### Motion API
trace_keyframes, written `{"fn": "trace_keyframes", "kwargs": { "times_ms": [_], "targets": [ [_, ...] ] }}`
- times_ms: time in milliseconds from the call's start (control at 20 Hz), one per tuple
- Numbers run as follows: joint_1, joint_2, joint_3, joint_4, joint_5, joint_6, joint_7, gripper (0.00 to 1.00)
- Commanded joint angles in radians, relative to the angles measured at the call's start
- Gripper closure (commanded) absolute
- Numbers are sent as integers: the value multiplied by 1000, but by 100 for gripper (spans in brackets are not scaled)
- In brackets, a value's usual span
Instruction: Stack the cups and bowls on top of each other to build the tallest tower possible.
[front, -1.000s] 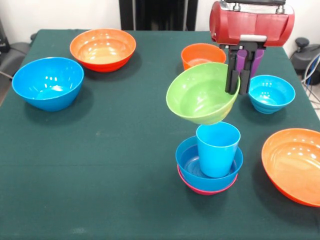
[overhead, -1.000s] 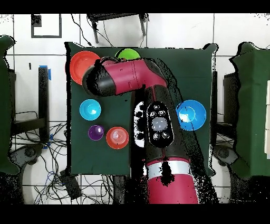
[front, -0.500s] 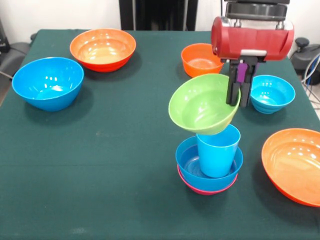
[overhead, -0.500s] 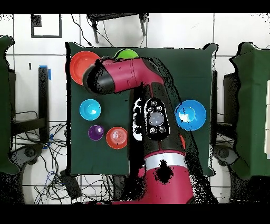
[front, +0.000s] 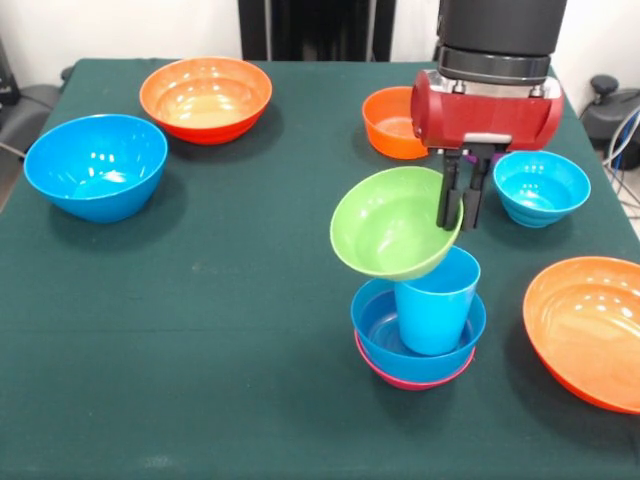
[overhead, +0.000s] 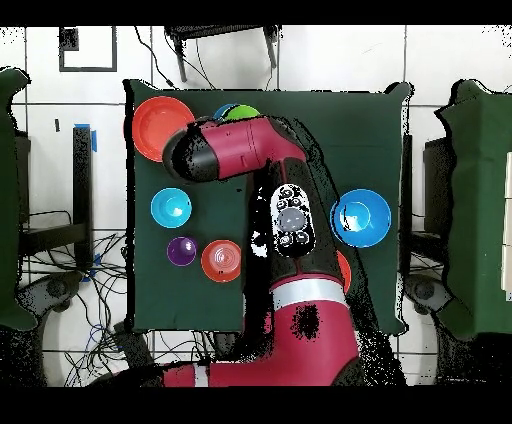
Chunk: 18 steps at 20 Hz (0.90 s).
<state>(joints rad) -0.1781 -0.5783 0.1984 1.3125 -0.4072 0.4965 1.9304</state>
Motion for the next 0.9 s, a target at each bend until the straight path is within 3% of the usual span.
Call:
{"fn": "trace_keyframes", "kwargs": {
  "times_ms": [50, 900],
  "targets": [
    [25, 10, -5, -22, 19, 137, 42, 100],
    [21, -96, -2, 18, 70, 256, -6, 100]
  ]
}}
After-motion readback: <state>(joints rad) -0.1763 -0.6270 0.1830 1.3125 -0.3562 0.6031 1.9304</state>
